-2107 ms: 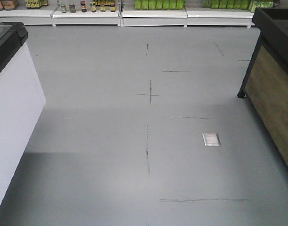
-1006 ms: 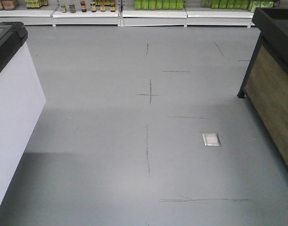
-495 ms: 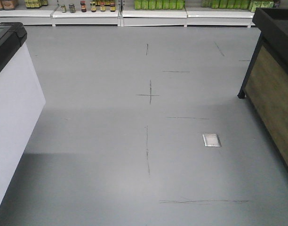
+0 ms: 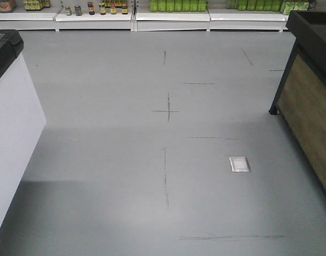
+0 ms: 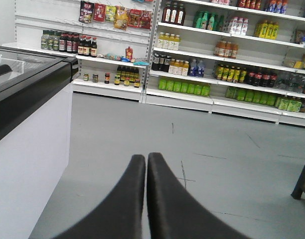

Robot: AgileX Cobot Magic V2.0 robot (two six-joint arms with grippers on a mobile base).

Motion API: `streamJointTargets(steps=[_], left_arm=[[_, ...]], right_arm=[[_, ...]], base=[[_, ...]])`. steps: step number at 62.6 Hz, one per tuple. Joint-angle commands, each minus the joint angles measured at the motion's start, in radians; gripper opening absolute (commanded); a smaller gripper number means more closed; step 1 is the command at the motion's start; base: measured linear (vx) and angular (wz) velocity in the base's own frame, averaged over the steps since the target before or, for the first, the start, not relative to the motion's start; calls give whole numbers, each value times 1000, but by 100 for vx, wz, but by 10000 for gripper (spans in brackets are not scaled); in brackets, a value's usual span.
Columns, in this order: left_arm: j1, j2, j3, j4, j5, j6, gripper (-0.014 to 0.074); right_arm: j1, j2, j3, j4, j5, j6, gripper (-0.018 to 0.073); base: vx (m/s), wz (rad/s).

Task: Pick three apples into basket with both arms
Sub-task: 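Drive the base forward along the aisle toward the fruit tables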

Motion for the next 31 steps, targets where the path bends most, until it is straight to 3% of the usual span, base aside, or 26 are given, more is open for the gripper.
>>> streamJointTargets(steps=[1, 31], left_arm=[[-1, -16, 9, -9, -80, -6, -6], [-1, -16, 9, -9, -80, -6, -6]], right_arm=[[0, -13, 14, -6, -78, -10, -4], [0, -13, 14, -6, -78, -10, -4]], base=[[13, -1], [16, 12]])
